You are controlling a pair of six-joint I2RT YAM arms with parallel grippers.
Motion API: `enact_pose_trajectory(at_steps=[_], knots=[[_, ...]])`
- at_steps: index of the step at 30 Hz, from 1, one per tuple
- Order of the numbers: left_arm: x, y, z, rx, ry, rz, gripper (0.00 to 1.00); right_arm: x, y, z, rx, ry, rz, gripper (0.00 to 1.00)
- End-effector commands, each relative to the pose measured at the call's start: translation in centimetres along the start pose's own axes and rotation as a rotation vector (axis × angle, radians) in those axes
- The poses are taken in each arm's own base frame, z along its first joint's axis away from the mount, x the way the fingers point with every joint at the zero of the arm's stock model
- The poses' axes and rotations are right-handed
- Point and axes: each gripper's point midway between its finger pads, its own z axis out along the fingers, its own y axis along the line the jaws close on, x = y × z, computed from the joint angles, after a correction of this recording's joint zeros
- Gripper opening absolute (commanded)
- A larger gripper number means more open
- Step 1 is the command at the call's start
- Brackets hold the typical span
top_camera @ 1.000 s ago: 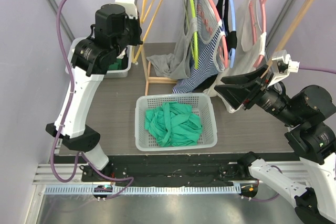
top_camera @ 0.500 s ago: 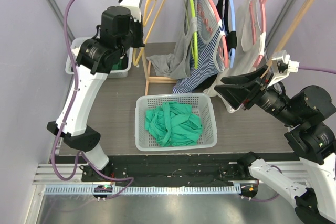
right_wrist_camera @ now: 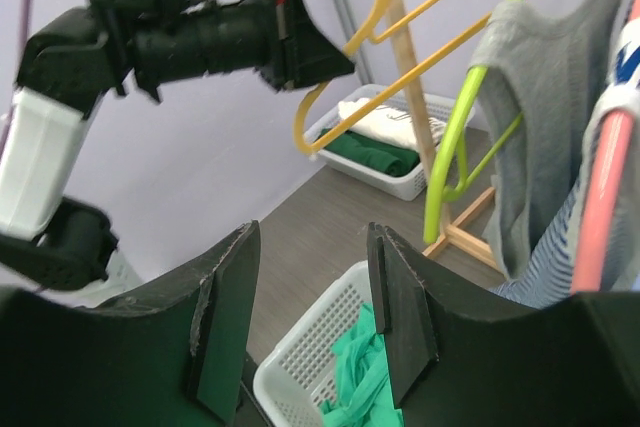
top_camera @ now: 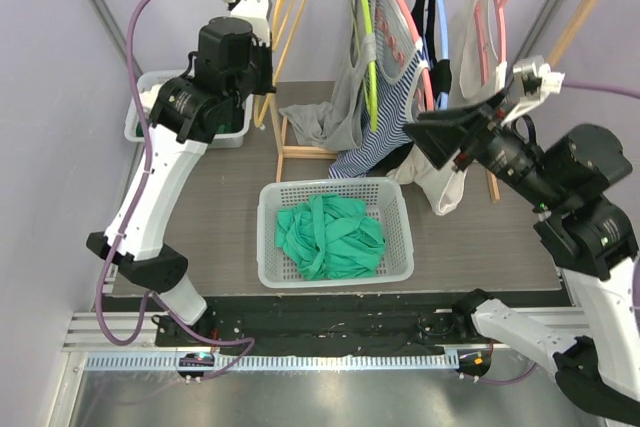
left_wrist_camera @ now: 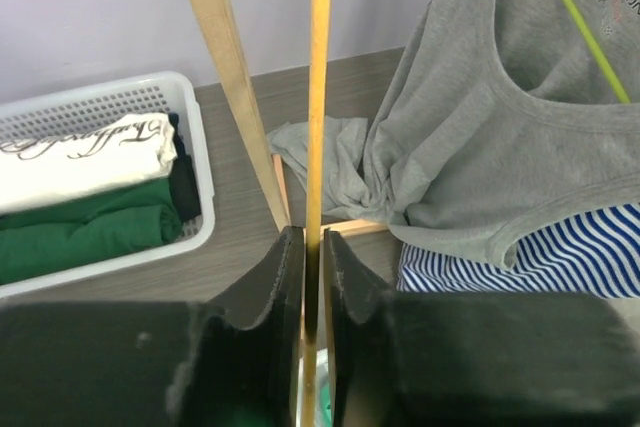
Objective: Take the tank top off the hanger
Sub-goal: Place the hanger at the clothesline.
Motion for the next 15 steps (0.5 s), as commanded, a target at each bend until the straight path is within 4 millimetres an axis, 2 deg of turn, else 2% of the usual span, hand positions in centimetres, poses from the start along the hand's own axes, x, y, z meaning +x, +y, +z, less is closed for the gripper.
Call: enact_pose_trajectory(at_steps=[1, 2, 4, 6, 8, 10, 11, 15], knots=[[-0.9, 0.7, -2.4, 0.015, -0.039, -0.001, 0.37, -3.4, -1.8, 2.6, 0.104, -0.062, -0.023, 0.55], [-0.8, 0.6, -2.6, 0.029, -0.039, 0.011, 0.46, -3.0, -2.8, 4.1, 0.132, -0.038, -0.027, 0.56], [-0.9, 0.6, -3.5, 0.049, -0.044, 0.015, 0.5, -3.8, -3.3, 4.9, 0.167, -0.036, -0.029, 0.56], [-0.8, 0.6, -4.2, 0.063, -0.046, 0.028, 0.75, -3.1, -4.4, 6.4, 0.199, -0.001, -0.023, 0.56], [-1.2, 0.3, -5.8, 0.112, -0.064, 0.038, 0.99, -3.5, -5.1, 6.6, 0.241, 0.002, -0.025, 0.58], [-1.0, 0.3, -6.7, 0.134, -0.071, 0.051, 1.0, -3.2, -6.1, 7.2, 0.28, 0.015, -0.024, 0.59], [-1.4, 0.6, -8.0, 0.144, -0.093, 0.054, 1.0, -3.0, -6.4, 7.5, 0.293, 0.021, -0.022, 0.59], [-0.7, 0.7, -10.4, 0.199, -0.102, 0.113, 1.0, -2.3, -8.1, 8.5, 0.359, 0.049, -0.024, 0.61]])
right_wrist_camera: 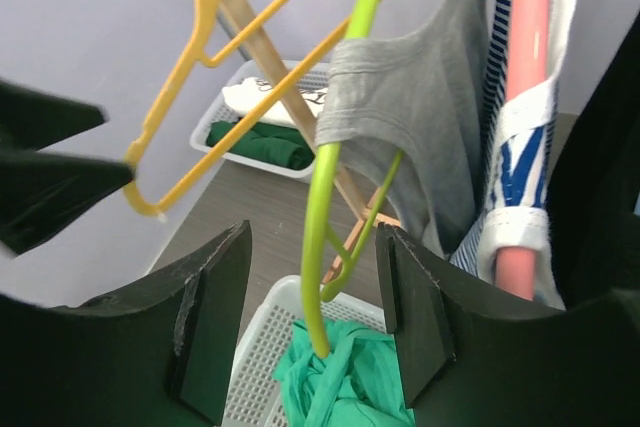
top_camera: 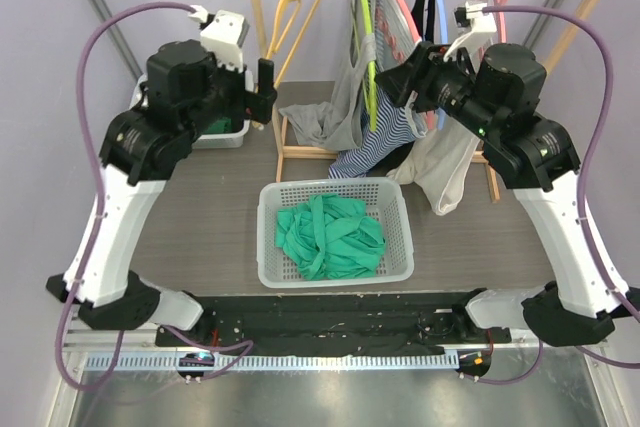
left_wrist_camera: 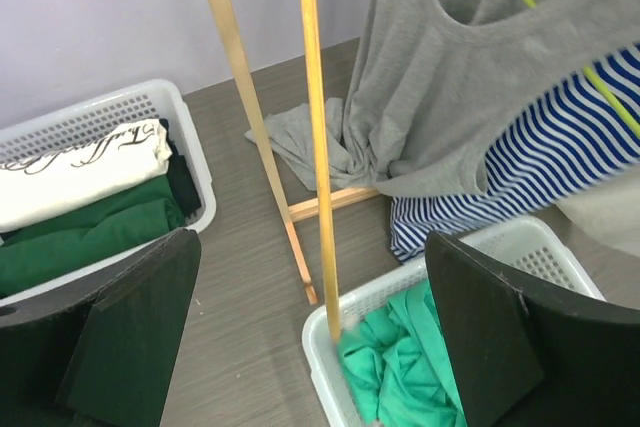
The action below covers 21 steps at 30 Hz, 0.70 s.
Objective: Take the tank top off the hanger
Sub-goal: Place the hanger at the clothesline, then pick up the hanger from the clothesline.
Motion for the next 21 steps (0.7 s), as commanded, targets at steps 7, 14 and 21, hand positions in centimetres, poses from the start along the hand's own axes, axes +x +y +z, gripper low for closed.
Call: enact_pose_trajectory(at_steps=[7, 14, 21], knots=[[-0.2, -0.2, -7.6, 0.141, -0.086, 0.131, 1.0, -2.2, -1.2, 1.2, 0.09, -0.058, -0.005, 0.62], [-0.1, 0.2, -8.0, 0.135, -0.085, 0.132, 1.0, -1.4, -0.1, 4.8, 0.159, -0.029, -0.058, 0.63], [0.0, 0.4, -7.8, 0.128, -0.082, 0.128, 1.0, -1.5, 0.2, 6.1, 0.306, -0.049, -0.157, 0.62]])
